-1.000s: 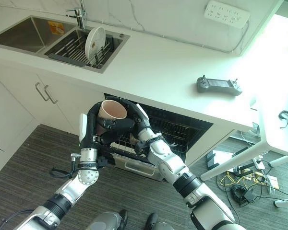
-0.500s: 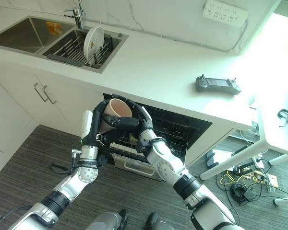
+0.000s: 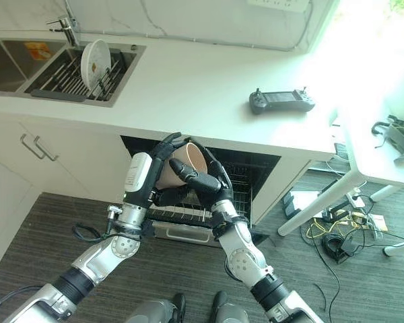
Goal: Place the dishes in the dishwasher.
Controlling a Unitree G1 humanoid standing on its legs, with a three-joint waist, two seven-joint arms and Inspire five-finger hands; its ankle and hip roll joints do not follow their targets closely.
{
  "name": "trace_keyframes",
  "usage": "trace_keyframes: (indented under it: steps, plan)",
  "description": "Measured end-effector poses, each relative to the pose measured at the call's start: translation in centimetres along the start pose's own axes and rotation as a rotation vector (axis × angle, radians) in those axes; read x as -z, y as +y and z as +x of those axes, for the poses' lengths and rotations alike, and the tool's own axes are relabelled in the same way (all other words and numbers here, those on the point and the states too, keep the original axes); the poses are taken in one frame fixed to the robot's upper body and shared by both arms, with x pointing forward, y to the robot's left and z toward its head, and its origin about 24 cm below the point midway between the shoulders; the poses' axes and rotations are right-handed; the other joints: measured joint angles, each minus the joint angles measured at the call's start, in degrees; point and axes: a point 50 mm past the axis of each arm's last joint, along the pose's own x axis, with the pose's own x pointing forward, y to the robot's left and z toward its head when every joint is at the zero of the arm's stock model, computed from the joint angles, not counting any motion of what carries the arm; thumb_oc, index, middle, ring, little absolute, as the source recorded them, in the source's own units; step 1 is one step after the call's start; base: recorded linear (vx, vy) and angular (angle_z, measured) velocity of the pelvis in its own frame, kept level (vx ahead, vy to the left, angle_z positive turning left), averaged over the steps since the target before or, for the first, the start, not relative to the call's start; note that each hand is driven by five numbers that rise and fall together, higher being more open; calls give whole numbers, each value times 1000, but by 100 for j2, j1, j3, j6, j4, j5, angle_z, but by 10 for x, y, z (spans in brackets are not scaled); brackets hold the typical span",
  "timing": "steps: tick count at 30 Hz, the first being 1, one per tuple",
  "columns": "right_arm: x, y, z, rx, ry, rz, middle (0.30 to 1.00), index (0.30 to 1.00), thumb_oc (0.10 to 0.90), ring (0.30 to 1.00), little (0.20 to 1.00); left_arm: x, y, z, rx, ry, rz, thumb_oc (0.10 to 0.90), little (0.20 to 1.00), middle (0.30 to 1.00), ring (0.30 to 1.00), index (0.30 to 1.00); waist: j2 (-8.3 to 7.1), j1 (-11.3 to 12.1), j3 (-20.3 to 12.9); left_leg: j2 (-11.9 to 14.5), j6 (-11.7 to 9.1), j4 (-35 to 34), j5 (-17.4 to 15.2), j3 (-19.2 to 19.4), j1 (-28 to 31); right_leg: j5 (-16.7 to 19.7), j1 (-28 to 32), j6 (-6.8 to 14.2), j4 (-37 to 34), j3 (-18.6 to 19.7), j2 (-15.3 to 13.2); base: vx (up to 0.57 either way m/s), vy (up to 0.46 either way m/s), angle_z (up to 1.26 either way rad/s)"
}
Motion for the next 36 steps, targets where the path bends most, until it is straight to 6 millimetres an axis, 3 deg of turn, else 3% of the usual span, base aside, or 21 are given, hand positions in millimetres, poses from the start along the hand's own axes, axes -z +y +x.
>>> trace_keyframes:
  steps: [8,14,18,22,25,31,36]
  plan:
    - [-3,-9,-15,5,-34,27,300,300,400,300,300,-9,1,-4,56,-28,-11,800,900,900,900,900,22,-100,-3,10,-13,-9,-11,65,24,1,-10,2,17,76,5,7,8,-3]
    - [-7,-34,-40,83,-79,42,300,300,400,300,300,-15,8,-8,305,30,-259,800,900,900,900,900,67,-152,-7,10,-11,-59,-11,107,16,2,-72,4,20,122,1,-5,26,-4]
    - [-39,-50,-50,116,-196,8,300,300,400,300,300,-15,17,-22,412,89,-516,800,900,900,900,900,245,-147,-9,0,-8,-99,-8,119,17,2,-91,5,11,133,-9,-3,29,-1]
    - [-58,-54,-52,121,-284,5,300,300,400,300,300,-15,37,-20,504,40,-585,800,900,900,900,900,318,-151,-32,7,-13,-109,-11,124,16,-4,-109,7,31,137,-7,-4,35,-1]
    - [-75,-59,-56,143,-370,-6,300,300,400,300,300,-9,43,-30,628,64,-549,800,900,900,900,900,395,-151,-79,2,-13,-123,-11,149,12,-12,-144,12,63,170,-14,-8,29,-5]
    - [-90,-64,-60,164,-441,5,300,300,400,300,300,9,56,-45,553,168,-587,800,900,900,900,900,433,-143,-104,6,-17,-127,-12,190,17,-15,-179,17,99,219,-12,-6,7,-3]
    - [-84,-63,-59,169,-439,21,300,300,400,300,300,15,58,-55,526,217,-584,800,900,900,900,900,457,-127,-151,5,-32,-126,-20,192,-7,-18,-217,19,128,232,-14,0,0,0]
